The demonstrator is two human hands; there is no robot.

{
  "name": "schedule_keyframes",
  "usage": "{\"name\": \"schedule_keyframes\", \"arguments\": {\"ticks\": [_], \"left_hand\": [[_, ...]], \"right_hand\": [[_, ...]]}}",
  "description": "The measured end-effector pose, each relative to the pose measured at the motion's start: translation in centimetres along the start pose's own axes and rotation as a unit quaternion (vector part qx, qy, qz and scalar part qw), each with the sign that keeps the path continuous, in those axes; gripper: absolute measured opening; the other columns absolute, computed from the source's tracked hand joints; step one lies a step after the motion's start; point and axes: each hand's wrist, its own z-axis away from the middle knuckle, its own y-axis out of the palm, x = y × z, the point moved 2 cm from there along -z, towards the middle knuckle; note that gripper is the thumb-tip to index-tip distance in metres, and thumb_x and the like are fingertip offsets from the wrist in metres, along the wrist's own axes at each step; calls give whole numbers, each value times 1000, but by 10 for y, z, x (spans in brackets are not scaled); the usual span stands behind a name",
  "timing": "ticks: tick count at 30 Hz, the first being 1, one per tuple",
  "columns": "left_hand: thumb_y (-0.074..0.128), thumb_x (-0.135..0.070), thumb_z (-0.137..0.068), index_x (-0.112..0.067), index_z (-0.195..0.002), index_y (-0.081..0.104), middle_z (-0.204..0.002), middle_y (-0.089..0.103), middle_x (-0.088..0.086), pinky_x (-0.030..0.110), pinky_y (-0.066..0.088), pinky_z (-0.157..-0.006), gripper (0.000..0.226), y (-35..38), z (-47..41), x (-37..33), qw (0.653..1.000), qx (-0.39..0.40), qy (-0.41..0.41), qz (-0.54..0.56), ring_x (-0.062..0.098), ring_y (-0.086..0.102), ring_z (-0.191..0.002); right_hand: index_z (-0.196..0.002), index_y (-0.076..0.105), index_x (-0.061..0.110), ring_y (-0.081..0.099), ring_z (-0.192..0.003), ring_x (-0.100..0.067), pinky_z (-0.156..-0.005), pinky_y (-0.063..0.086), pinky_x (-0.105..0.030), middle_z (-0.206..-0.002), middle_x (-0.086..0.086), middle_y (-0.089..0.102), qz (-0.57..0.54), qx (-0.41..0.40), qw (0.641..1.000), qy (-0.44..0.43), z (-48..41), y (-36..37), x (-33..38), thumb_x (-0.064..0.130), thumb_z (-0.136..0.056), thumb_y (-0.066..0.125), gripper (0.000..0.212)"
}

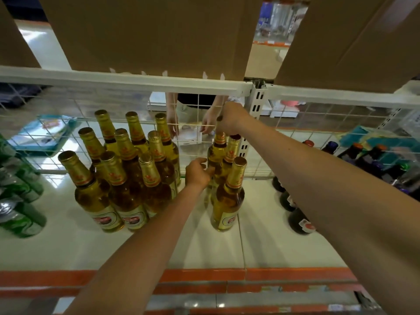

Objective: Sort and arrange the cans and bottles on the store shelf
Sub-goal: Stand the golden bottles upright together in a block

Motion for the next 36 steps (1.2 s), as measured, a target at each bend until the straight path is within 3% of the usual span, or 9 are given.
{"name": "schedule_keyframes", "arguments": {"ticks": [3,8,12,15,20,27,31,33,36], "left_hand": [[68,-20,-92,-6,-130,60,-115,68,13,33,51,-87,41,-4,8,6,999,-38,-5,11,27,65,-104],[61,-13,-95,-9,-113,70,-96,69,0,26,44,-74,21,-8,35,14,992,-116,46,27,20,65,-93],[50,-8,-99,-10,-124,64,-117,68,7,34,50,-92,29,-9,39,25,988,-144,23,53,24,62,-110],[42,-8,-101,-11,-135,53,-134,59,8,41,47,-104,37,-5,37,30,987,-145,14,61,25,55,-124],[39,-5,-101,-7,-145,43,-148,46,10,29,36,-110,44,-6,36,26,987,-136,6,80,26,44,-136],[40,-4,-99,-11,-145,43,-144,50,10,43,41,-110,47,-4,27,36,989,-123,5,80,26,47,-133],[39,-2,-100,-12,-140,50,-139,54,8,33,40,-110,43,-7,45,28,990,-112,28,79,23,50,-129],[44,-2,-99,-11,-136,54,-133,58,7,24,39,-100,40,-9,58,26,995,-80,41,53,22,53,-124],[57,-4,-95,-14,-132,59,-126,63,7,27,46,-91,38,-7,65,31,998,11,19,51,22,59,-116]], "right_hand": [[-109,65,22,67,-91,-15,-76,59,-34,-93,7,68,-18,-3,1000,-15,-49,25,-22,37,-68,83,48],[-108,63,13,63,-89,-20,-80,57,-34,-92,0,61,-43,-9,999,-13,0,7,20,24,-77,82,38],[-118,56,11,57,-95,-21,-86,54,-35,-101,-2,57,-46,-17,998,-33,1,13,40,23,-81,80,46],[-112,60,8,60,-93,-23,-78,53,-32,-100,-4,61,-38,-19,999,-33,0,19,56,23,-83,78,38],[-115,63,9,63,-92,-24,-86,56,-39,-106,-7,66,-29,-36,999,-25,-2,24,66,21,-82,78,38],[-121,61,9,63,-97,-25,-88,56,-39,-110,-7,65,-55,-25,998,-27,-5,26,64,27,-82,79,46],[-119,63,9,62,-92,-21,-74,50,-31,-107,-5,65,-53,16,997,-57,6,12,49,33,-85,75,44],[-114,67,9,63,-90,-20,-73,49,-31,-105,-6,68,-14,16,996,-84,19,-2,37,36,-88,71,38],[-117,68,12,61,-99,-22,-81,48,-32,-114,-6,66,91,80,987,-103,47,-16,18,39,-90,68,38]]}}
